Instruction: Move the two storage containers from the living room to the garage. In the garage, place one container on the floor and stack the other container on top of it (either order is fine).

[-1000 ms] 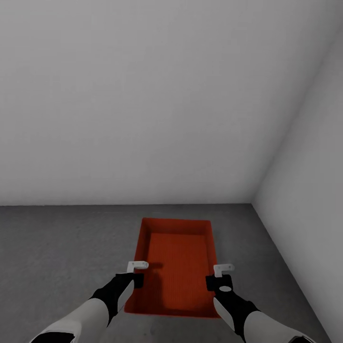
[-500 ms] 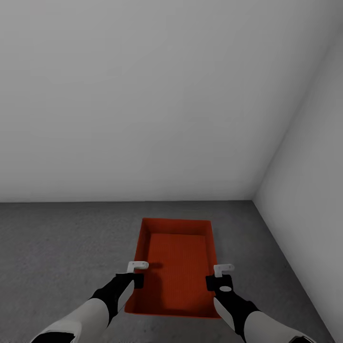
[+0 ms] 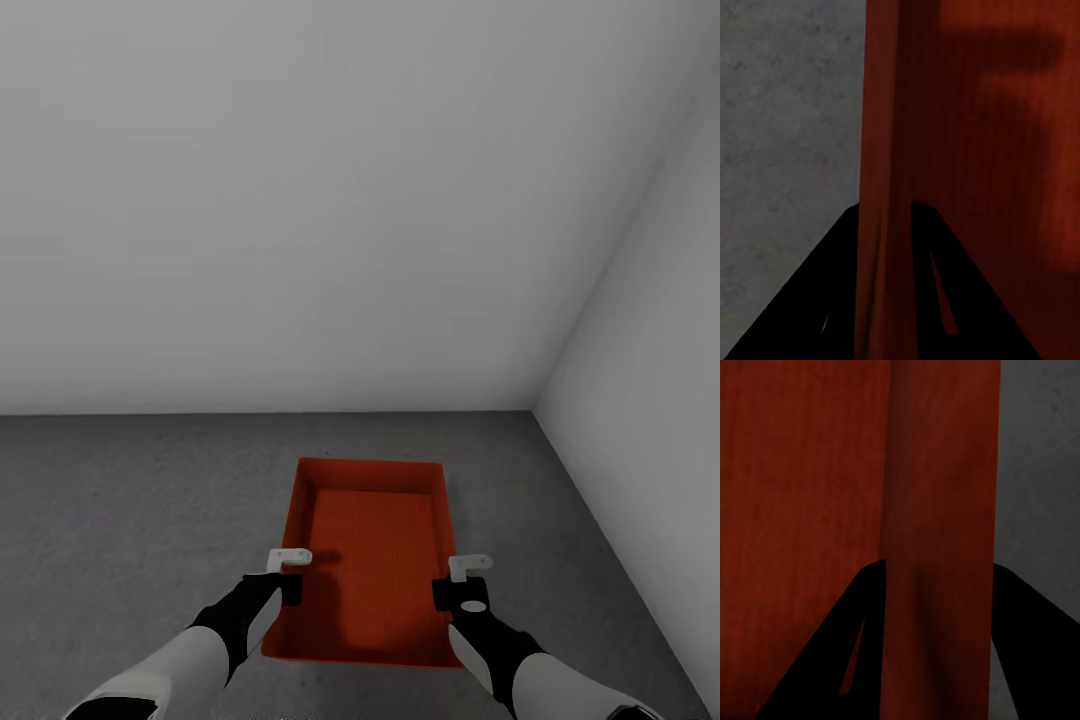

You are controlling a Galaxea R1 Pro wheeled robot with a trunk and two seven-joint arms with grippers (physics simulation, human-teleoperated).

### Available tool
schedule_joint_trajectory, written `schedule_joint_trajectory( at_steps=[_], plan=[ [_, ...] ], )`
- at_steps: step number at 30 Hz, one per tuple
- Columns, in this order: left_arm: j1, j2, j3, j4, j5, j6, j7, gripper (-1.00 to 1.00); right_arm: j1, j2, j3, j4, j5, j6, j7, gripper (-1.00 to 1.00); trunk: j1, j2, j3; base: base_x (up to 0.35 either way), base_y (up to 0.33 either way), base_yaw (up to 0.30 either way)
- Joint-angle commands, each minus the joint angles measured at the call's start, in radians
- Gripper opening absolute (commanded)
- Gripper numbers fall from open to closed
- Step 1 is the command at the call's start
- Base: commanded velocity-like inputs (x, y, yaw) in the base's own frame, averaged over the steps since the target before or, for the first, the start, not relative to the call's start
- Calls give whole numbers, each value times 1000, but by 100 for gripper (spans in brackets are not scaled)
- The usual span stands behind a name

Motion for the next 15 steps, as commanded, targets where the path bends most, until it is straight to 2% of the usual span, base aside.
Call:
schedule_joint_trajectory(
  at_steps=[1, 15],
  plan=[
    [0, 0, -15, -5, -17, 8, 10, -100, -1, -1, 10, 20, -20, -5, -11, -100, 4, -8, -5, 0, 0, 0],
    [0, 0, -15, -5, -17, 8, 10, -100, -1, -1, 10, 20, -20, -5, -11, -100, 58, -106, -71, 0, 0, 0]
  ],
)
